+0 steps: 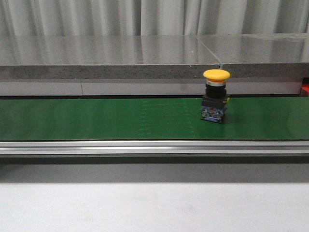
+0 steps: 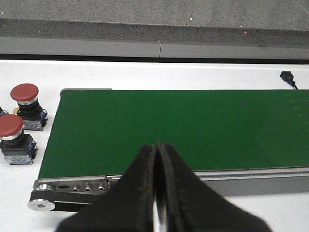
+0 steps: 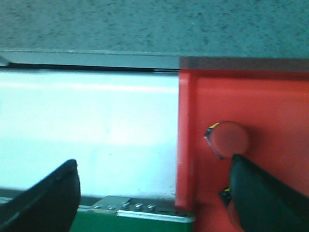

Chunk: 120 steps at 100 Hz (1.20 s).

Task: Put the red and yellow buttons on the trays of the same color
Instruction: 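Move the right gripper over the yellow button arriving on the belt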

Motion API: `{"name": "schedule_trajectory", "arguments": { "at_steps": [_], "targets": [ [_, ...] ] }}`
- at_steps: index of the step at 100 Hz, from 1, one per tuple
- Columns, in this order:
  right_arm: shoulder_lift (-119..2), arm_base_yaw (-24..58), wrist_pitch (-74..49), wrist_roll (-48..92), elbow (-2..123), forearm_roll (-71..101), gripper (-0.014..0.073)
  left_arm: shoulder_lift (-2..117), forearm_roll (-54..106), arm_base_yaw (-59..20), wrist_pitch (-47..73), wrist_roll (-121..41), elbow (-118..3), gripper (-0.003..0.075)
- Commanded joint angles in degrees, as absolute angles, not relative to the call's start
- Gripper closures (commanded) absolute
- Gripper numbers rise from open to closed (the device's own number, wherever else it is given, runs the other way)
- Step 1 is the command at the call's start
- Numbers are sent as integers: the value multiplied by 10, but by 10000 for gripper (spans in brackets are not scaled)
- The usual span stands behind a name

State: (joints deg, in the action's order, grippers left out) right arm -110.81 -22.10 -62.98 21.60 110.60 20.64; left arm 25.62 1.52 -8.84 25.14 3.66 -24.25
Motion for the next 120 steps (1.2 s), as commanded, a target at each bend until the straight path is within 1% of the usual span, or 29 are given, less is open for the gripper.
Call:
{"name": "schedule_trajectory", "arguments": {
  "at_steps": [1,12,26,52,73,82,94,120],
  "targets": [
    [-1050,-223,-644,235,1125,247,-29,257,20,-93,206,37,-258,739],
    [-1015,-223,-661,240,1103,247,-29,257,20,-93,206,37,-258,739],
    [-950,-223,-638,258,1023,247,-29,257,20,-93,206,37,-258,739],
    [-798,-223,-540,301,792,251,-29,257,20,-93,206,37,-258,739],
    [-713,-223,-497,333,633,274,-29,257,20,-93,206,37,-258,739],
    [-693,-215,-478,343,585,292,-29,257,20,-93,206,37,-258,739],
    [-682,-179,-461,359,535,292,-29,257,20,-93,206,37,-258,739],
    [-688,-95,-390,370,498,292,-29,257,20,-93,206,37,-258,739]
  ]
}}
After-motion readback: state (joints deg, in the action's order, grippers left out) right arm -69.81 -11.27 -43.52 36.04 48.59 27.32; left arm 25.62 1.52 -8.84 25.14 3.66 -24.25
